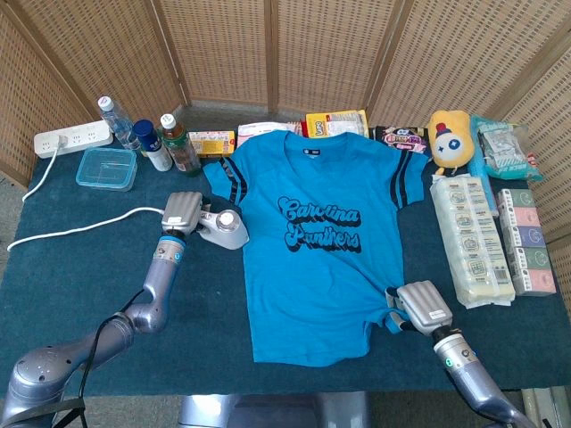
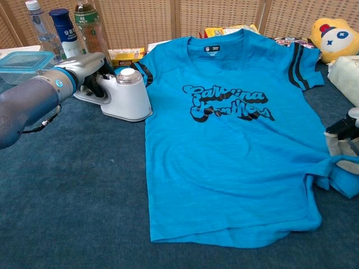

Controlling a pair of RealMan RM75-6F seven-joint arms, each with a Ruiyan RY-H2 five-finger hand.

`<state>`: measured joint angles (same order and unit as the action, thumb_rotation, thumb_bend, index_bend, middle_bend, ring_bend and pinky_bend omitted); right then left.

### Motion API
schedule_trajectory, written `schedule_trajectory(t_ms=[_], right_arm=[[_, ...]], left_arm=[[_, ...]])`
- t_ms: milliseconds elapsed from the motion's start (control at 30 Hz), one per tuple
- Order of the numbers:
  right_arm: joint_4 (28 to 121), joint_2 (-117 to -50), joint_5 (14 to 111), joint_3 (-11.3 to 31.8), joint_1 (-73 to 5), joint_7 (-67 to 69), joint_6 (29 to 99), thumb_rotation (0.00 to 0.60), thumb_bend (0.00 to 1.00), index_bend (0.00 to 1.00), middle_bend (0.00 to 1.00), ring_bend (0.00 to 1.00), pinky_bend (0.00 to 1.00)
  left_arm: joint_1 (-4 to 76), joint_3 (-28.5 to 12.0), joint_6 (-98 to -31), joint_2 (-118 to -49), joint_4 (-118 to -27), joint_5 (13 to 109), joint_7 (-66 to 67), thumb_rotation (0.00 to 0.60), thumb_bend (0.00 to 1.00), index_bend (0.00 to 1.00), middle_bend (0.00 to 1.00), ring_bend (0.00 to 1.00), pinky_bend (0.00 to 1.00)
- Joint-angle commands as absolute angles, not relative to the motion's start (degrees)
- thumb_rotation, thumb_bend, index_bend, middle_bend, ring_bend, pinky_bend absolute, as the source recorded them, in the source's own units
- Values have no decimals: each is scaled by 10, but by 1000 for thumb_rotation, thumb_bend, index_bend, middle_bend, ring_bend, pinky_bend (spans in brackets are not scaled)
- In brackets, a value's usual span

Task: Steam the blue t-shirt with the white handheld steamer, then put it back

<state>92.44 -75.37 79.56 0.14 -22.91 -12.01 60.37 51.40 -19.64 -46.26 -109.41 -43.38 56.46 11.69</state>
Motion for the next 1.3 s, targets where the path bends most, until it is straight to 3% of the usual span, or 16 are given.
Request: schedule_trajectory(t_ms=[33,300,800,900,1133,1300], right_arm=[[926,-753,795,1,-229,-122,604,600,512,707,669,730,876],[927,-756,795,1,-229,-124,605,600,512,707,669,731,876],[922,-759,800,1,-228,-120,614,600,506,708,665,726,869],[921,-760,802,1,-227,-119,615,600,504,708,664,720,861],[918,-761,802,-1,-227,-119,614,600,473,665,638,675,819],[923,-754,798,-5,-229,-131,606,600,440,481,510,565,704]], left_arm=[[510,-194,-467,-1090,-440,572,109,600,386,775,756,645,624],[500,-181,-472,-1078,-453,592,99,600,323,488,456,343,417],[495,-178,-482,-1068,-468,601,105,600,271,51,146,24,176],[494,-180,-490,-1066,-471,604,104,600,268,1,90,0,145],[487,-172,-515,-1061,-476,625,97,600,268,0,30,0,119],[479,-169,-524,-1047,-500,634,92,600,267,0,25,0,118]])
